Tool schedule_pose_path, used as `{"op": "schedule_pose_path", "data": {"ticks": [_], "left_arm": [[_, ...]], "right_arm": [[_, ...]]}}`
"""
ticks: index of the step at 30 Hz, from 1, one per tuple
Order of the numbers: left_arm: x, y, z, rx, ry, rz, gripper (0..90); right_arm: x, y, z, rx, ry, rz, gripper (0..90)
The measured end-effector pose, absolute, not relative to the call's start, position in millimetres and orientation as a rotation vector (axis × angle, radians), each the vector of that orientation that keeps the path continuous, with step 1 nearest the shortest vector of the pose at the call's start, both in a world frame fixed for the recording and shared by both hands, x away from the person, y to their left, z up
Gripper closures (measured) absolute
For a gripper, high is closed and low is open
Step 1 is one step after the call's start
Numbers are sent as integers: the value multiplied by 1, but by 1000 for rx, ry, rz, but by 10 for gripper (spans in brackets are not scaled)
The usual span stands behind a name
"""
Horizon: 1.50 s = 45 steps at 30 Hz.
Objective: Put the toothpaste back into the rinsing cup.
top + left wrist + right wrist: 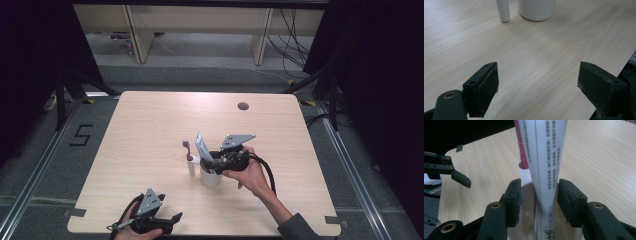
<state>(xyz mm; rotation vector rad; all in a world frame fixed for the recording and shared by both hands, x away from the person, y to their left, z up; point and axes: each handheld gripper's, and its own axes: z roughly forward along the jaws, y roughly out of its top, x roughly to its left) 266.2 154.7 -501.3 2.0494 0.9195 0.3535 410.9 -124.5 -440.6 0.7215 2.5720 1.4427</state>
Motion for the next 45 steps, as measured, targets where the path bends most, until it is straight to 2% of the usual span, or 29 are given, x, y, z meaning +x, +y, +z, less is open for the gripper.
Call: {"op": "schedule_pose_path", "data": {"ticks": [13,45], "left_arm": [[266,154,-502,2019,934,350,168],[267,156,-501,2040,937,358,168]], "right_arm": [[409,-139,-429,787,2503,1474,439],[395,-197,-416,904,2392,1513,383]]}}
